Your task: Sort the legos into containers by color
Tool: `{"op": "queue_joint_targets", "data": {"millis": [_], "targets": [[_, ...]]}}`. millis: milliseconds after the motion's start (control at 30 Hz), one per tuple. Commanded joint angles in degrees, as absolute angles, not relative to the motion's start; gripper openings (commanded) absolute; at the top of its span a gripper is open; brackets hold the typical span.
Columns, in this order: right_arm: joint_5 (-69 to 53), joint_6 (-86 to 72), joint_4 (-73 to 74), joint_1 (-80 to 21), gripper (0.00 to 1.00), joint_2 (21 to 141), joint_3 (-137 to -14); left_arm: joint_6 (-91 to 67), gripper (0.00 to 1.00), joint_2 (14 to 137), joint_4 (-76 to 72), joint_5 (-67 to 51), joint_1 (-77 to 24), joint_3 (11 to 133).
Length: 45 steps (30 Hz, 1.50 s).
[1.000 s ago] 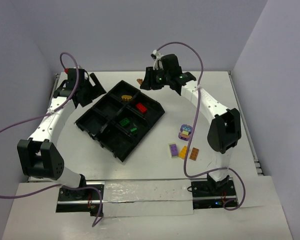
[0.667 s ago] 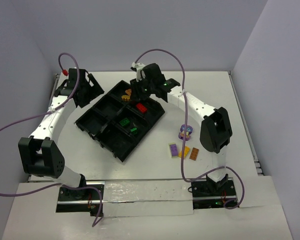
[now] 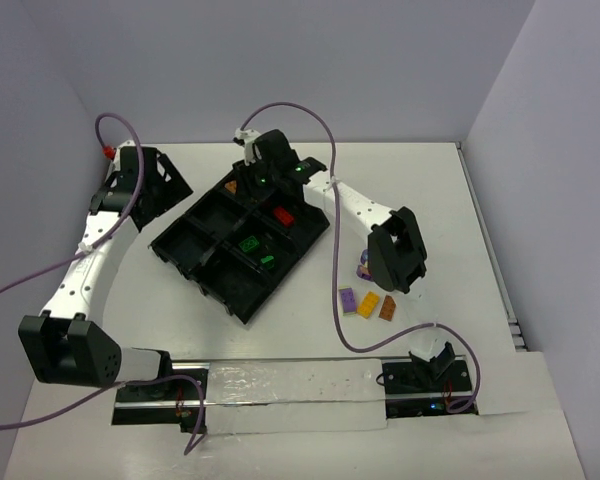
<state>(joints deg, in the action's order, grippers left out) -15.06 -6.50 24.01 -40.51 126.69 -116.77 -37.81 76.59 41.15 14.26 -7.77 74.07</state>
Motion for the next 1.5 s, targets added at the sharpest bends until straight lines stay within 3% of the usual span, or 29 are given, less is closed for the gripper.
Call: {"op": "queue_joint_targets", "data": {"millis": [0, 200, 300, 400, 467, 633, 900, 1167, 1300, 1467], "targets": [[-14.1, -8.4, 22.2, -42.7, 0.00, 126.6, -119.5, -36.1, 0.94, 73.0, 44.6, 17.3, -7.4, 72.2], [-13.9, -10.6, 22.3, -43.5, 0.04, 129.6, -122.5, -34.5, 0.94, 68.2, 44.4, 16.3, -7.4, 69.8], [-12.6, -10.7, 22.1, -43.8, 0.11, 131.5, -124.8, -34.4, 0.94, 66.5, 44.6, 16.0, -7.5, 69.1], [-11.4, -11.4, 22.1, -44.1, 0.25, 133.5, -127.3, -34.2, 0.94, 64.9, 45.0, 16.5, -7.5, 68.1], [-11.1, -12.1, 21.8, -44.4, 0.46, 134.3, -129.0, -34.0, 0.95, 63.4, 45.4, 17.4, -7.5, 67.6], [-10.3, -13.1, 20.9, -44.6, 0.64, 134.1, -129.4, -33.8, 0.95, 62.8, 45.4, 17.2, -7.5, 67.3], [-2.7, -14.0, 22.1, -44.0, 0.67, 124.3, -124.0, -32.9, 0.95, 63.8, 45.3, 17.1, -7.5, 68.2], [14.3, -23.3, 20.3, -40.3, 0.68, 97.6, -92.1, -29.8, 0.95, 68.1, 43.3, 14.7, -9.0, 71.3], [28.3, -32.0, 30.4, -39.2, 0.69, 85.8, -80.4, -28.5, 0.95, 72.1, 42.2, 14.9, -11.2, 74.3], [20.2, -47.2, 41.6, -29.0, 0.69, 78.5, -68.2, -27.7, 0.95, 75.0, 41.8, 14.3, -12.9, 75.9]]}}
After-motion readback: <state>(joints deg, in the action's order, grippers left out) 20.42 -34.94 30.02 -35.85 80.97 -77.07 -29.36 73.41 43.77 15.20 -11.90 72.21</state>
